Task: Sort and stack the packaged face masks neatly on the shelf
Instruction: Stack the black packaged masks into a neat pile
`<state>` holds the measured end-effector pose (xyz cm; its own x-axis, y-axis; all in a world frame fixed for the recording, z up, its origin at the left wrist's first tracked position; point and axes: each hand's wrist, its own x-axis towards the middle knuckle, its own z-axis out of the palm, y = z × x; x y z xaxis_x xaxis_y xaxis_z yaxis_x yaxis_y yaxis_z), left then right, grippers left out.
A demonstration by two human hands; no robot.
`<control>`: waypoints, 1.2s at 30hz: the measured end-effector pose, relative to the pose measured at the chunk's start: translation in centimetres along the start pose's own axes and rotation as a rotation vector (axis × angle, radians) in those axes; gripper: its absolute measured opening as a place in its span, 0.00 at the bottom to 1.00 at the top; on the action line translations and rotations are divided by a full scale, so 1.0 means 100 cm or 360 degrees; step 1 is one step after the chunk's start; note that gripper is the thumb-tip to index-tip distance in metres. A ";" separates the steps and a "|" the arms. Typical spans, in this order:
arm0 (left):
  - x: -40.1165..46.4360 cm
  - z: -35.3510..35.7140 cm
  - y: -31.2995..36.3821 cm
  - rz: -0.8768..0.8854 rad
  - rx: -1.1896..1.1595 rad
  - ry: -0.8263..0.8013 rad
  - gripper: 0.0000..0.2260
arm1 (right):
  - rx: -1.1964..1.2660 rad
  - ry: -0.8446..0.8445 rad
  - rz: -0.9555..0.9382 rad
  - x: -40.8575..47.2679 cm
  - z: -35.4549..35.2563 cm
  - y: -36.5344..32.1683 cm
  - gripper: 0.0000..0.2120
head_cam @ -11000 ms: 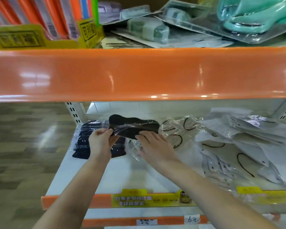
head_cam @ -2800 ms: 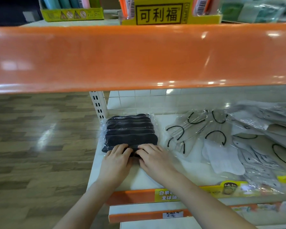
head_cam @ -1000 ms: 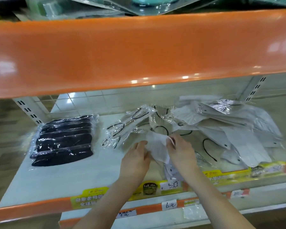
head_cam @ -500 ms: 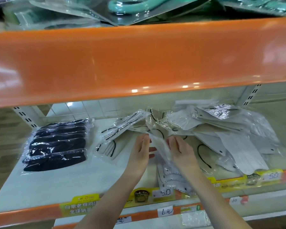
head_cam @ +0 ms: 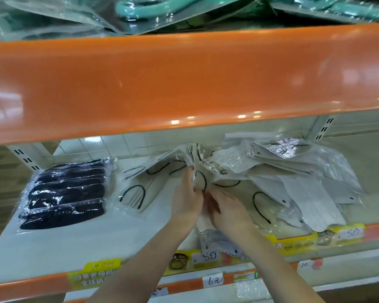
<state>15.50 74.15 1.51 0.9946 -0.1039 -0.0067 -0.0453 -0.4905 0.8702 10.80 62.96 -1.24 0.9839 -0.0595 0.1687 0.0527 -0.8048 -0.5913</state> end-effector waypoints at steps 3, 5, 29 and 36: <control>-0.007 -0.001 0.005 0.0184 0.0224 0.0030 0.26 | 0.0060 0.0291 -0.0137 -0.003 -0.006 0.002 0.13; -0.009 -0.001 0.008 0.0313 0.0408 0.0037 0.27 | 0.0077 0.0461 -0.0194 -0.002 -0.016 0.004 0.13; -0.033 0.021 -0.009 0.1127 0.1231 -0.0292 0.26 | 0.1151 0.0848 0.0433 -0.018 -0.073 0.060 0.06; -0.035 0.008 -0.023 0.0592 0.1056 -0.0444 0.26 | -0.0018 0.0388 0.0030 -0.032 -0.034 0.041 0.16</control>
<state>12.04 74.98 -0.87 0.8474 -0.5304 0.0264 -0.5018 -0.7835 0.3665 7.32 57.85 -1.55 0.9143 -0.2141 0.3439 0.0317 -0.8086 -0.5875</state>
